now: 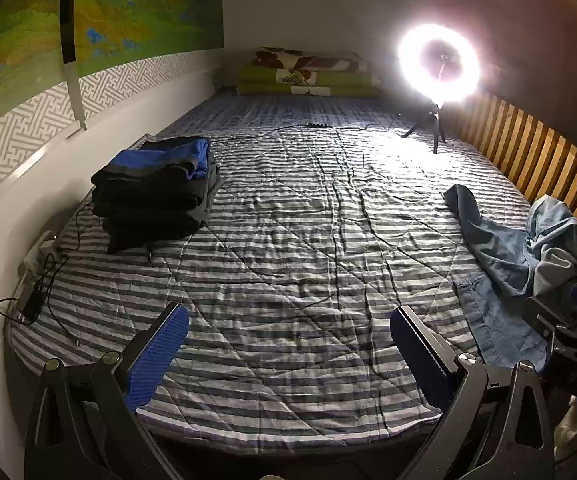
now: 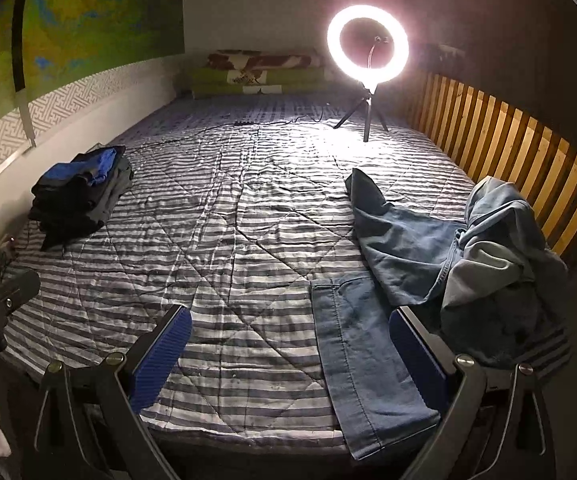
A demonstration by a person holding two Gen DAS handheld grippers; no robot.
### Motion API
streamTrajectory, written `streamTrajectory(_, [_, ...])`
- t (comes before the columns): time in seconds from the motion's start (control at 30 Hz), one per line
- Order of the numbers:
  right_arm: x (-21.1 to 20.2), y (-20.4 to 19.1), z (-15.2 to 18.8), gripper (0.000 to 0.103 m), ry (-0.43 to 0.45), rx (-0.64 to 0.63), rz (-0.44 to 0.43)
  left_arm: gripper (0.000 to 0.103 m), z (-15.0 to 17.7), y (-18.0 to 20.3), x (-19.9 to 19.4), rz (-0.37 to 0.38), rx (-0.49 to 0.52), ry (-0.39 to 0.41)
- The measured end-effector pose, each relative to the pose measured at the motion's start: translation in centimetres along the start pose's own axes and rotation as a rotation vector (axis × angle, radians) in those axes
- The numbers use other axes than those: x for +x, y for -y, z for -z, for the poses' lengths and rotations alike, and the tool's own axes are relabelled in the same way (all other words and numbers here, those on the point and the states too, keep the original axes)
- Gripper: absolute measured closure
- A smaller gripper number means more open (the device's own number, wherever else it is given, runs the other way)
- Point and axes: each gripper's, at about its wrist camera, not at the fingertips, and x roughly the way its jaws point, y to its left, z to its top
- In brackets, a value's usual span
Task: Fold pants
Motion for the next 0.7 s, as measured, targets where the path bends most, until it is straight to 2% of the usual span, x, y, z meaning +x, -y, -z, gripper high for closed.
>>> streamTrajectory(0.7, [-0.02, 0.55, -0.19, 0.005, 0.000, 0.038, -0.003, 0.001, 0.31, -0.37, -0.28, -0.017, -0.009, -0.008])
